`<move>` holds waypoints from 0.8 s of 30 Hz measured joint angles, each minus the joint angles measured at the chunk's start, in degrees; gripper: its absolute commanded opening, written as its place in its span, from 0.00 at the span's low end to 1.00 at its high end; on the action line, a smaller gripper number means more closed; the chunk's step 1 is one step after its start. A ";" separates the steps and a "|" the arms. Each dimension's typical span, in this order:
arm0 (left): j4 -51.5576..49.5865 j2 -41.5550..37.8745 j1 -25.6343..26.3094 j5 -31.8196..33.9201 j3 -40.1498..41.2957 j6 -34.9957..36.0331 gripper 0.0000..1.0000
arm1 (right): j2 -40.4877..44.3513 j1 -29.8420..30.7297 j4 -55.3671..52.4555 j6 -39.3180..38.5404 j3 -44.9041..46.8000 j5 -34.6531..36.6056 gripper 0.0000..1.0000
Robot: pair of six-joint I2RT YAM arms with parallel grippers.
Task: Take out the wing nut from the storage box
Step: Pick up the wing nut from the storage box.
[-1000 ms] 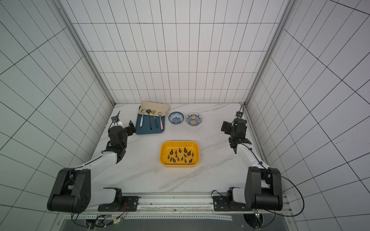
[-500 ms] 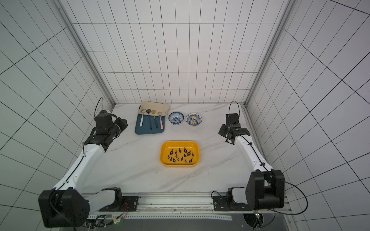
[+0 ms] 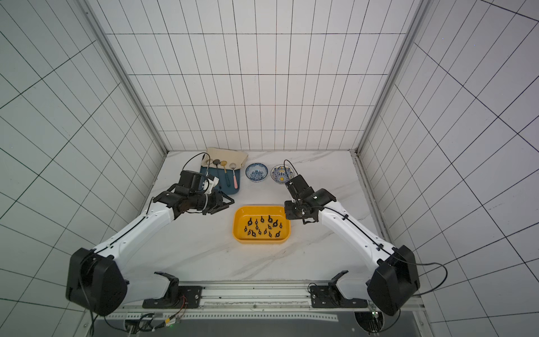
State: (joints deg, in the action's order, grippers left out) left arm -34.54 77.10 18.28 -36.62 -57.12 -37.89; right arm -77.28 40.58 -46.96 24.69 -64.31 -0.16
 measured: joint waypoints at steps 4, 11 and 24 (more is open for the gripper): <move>0.55 4.04 -0.20 -2.40 -0.94 0.33 0.43 | -7.43 1.97 2.21 -0.74 -1.01 -0.92 0.31; 3.10 5.01 -0.79 -4.31 -0.39 -1.20 0.44 | -16.33 3.28 6.21 -1.90 -4.35 -2.23 0.31; 4.09 5.29 -1.64 -6.47 1.29 -1.99 0.44 | -25.16 4.90 9.90 -4.61 -9.53 -4.50 0.33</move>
State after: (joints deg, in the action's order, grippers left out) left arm -30.46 82.39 16.64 -43.09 -55.83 -39.88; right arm -102.43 45.47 -37.06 20.08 -73.84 -4.67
